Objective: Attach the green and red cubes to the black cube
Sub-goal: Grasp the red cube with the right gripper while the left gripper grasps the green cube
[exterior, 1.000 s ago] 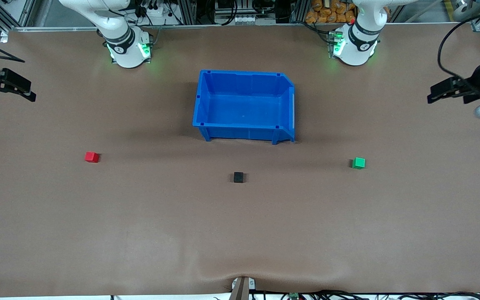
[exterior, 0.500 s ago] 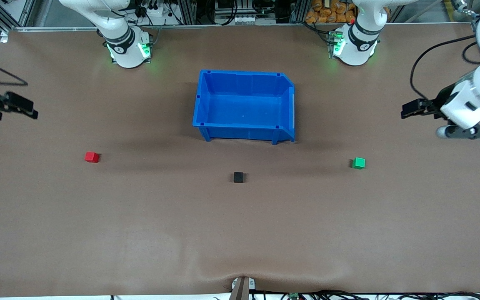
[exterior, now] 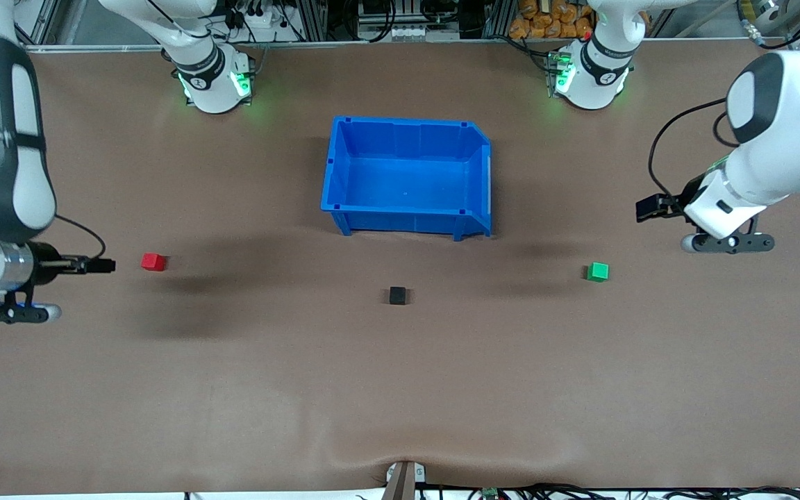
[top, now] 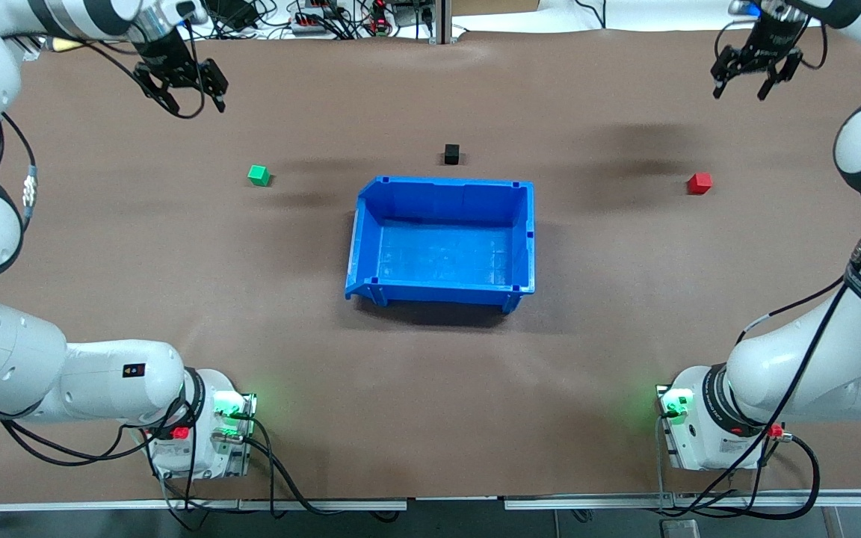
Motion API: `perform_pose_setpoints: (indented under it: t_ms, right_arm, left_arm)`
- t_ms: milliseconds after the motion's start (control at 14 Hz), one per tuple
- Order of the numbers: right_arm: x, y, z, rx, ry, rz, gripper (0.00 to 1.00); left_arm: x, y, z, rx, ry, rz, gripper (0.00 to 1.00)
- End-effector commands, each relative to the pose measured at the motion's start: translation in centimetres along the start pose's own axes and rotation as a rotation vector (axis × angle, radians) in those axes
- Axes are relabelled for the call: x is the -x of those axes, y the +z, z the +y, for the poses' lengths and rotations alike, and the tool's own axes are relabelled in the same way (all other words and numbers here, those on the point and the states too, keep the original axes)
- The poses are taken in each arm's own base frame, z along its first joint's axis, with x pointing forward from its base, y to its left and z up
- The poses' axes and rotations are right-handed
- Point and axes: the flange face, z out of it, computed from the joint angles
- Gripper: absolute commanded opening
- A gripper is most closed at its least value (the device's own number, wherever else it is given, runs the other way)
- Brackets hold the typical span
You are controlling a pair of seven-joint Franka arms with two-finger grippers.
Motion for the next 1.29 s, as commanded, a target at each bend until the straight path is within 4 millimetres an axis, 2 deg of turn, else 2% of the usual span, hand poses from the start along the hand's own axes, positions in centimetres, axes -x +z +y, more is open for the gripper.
perform_pose_setpoints:
  t_ms: [0,143,357,429,571,643,786,1000,1071,1143,1214]
  right_arm:
    - [-2.9,5.9,1.5,-0.007,0.020,-0.069,1.00]
    - [-3.7,10.5,2.2,-0.012,0.032,-0.086,1.00]
    - [-3.9,15.1,2.0,-0.007,0.030,-0.085,1.00]
    - [-3.7,16.6,1.6,-0.006,0.026,-0.106,0.86]
    - [-3.2,18.1,1.4,-0.009,0.041,-0.139,0.56]
    - [-2.9,19.1,1.2,-0.010,0.049,-0.156,0.56]
    - [-2.7,19.4,0.9,-0.017,0.062,-0.168,0.56]
    - [-2.5,20.4,0.5,-0.049,0.080,-0.180,0.55]
    - [-2.5,20.3,0.3,-0.048,0.077,-0.180,0.58]
    - [-2.5,20.3,0.2,-0.048,0.075,-0.180,0.66]
    - [-2.5,20.3,-0.2,-0.048,0.070,-0.183,0.67]
  left_arm:
    - [-0.2,3.1,0.0,0.011,-0.014,0.021,1.00]
    - [-1.2,5.5,0.1,0.005,-0.004,0.013,1.00]
    - [-2.6,9.2,-0.1,-0.010,0.012,0.012,1.00]
    - [-3.1,10.6,-0.1,-0.007,0.014,0.014,1.00]
    - [-4.0,12.9,0.0,0.003,0.016,0.028,1.00]
    - [-4.3,13.9,0.2,0.007,0.016,0.031,1.00]
    - [-4.4,16.1,0.5,0.013,0.020,0.032,1.00]
    - [-3.6,18.6,0.6,0.022,0.023,0.078,1.00]
    - [-3.4,19.9,0.7,0.027,0.025,0.090,1.00]
    - [-3.4,21.0,0.7,0.031,0.026,0.097,1.00]
    - [-3.5,22.3,0.7,0.036,0.025,0.093,1.00]
